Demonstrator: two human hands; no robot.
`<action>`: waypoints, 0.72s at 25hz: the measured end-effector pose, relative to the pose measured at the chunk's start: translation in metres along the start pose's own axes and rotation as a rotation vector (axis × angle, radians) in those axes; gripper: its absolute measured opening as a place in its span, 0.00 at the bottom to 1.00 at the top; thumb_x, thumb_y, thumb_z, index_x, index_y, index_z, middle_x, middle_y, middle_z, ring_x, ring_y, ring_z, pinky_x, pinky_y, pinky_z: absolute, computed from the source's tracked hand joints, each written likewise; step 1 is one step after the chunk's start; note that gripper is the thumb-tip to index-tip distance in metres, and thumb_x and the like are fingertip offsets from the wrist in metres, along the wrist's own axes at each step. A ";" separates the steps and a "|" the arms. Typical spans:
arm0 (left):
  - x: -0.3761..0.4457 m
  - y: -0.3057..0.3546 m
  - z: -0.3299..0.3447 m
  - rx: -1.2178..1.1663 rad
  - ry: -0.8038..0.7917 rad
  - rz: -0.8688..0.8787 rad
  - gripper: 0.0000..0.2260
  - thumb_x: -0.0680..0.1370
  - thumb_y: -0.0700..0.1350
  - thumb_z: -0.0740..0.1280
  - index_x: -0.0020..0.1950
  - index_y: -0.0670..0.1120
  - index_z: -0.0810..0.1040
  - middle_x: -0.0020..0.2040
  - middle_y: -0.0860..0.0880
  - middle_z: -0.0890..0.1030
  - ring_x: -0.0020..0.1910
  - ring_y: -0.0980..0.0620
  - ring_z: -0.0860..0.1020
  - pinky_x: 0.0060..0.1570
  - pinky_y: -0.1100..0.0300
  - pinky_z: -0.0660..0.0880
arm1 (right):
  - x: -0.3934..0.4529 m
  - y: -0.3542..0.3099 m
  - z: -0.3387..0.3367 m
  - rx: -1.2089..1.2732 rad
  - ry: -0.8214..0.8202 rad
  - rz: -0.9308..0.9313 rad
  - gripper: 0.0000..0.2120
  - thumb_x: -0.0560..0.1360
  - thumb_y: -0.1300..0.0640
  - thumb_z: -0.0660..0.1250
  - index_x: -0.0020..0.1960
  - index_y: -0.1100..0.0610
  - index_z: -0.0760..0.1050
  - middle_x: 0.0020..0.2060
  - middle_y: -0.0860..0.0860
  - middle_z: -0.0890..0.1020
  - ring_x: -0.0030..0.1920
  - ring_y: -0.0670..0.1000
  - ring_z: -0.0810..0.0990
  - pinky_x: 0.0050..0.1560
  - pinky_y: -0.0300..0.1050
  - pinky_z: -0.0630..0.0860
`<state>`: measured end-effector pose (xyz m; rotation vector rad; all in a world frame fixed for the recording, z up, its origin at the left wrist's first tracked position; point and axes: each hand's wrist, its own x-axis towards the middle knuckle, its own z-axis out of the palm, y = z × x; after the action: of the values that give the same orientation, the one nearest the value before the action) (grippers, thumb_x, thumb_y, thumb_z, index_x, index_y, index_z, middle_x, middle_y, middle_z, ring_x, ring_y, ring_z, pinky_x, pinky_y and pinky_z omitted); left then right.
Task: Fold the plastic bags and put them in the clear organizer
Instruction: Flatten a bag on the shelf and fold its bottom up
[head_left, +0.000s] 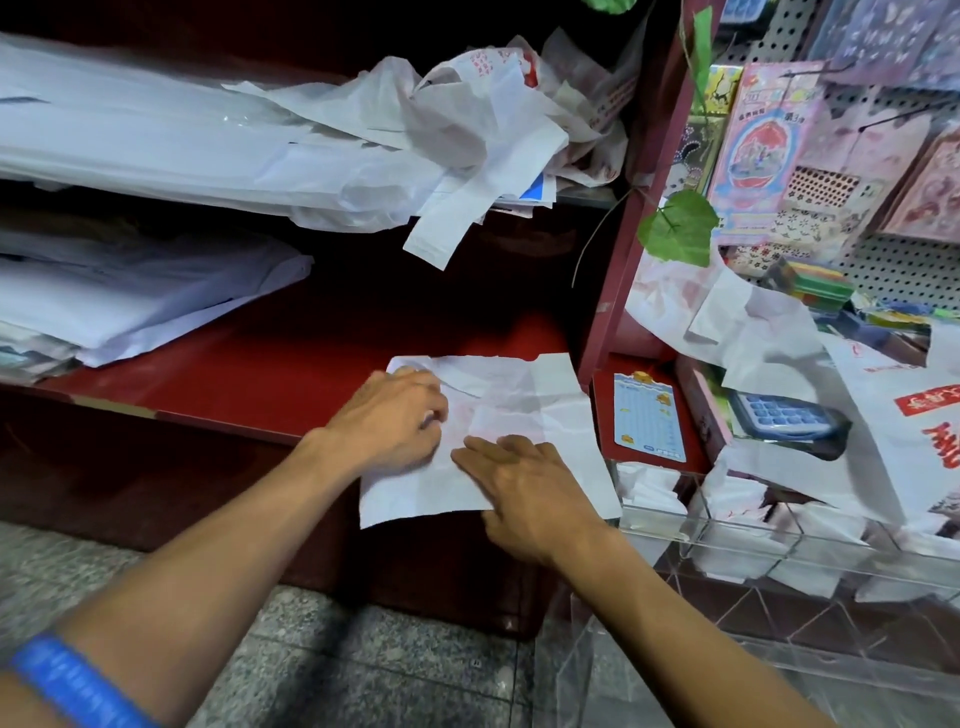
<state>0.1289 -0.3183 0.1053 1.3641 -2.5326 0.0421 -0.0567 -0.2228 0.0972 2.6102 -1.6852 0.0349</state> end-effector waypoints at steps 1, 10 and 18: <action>0.005 -0.005 0.001 -0.091 -0.141 0.031 0.14 0.78 0.48 0.62 0.62 0.51 0.79 0.66 0.53 0.75 0.68 0.50 0.69 0.64 0.51 0.67 | 0.001 0.003 0.000 0.018 0.007 -0.007 0.31 0.75 0.55 0.63 0.76 0.49 0.60 0.76 0.48 0.63 0.73 0.57 0.62 0.68 0.53 0.62; 0.062 -0.037 0.010 0.161 -0.210 -0.444 0.17 0.78 0.50 0.60 0.68 0.51 0.72 0.70 0.46 0.70 0.70 0.40 0.65 0.68 0.40 0.58 | 0.000 0.015 0.003 0.160 -0.023 -0.028 0.29 0.77 0.54 0.62 0.77 0.44 0.59 0.78 0.44 0.59 0.75 0.54 0.57 0.68 0.49 0.55; 0.069 -0.037 0.026 -0.366 -0.131 -0.142 0.16 0.78 0.38 0.61 0.63 0.49 0.78 0.66 0.50 0.77 0.66 0.48 0.75 0.64 0.54 0.71 | 0.001 0.020 0.005 0.202 -0.011 -0.034 0.29 0.77 0.53 0.63 0.76 0.44 0.61 0.78 0.43 0.60 0.74 0.54 0.59 0.66 0.49 0.56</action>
<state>0.1176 -0.3987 0.0938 1.4250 -2.3788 -0.5260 -0.0743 -0.2319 0.0920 2.7852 -1.7250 0.2011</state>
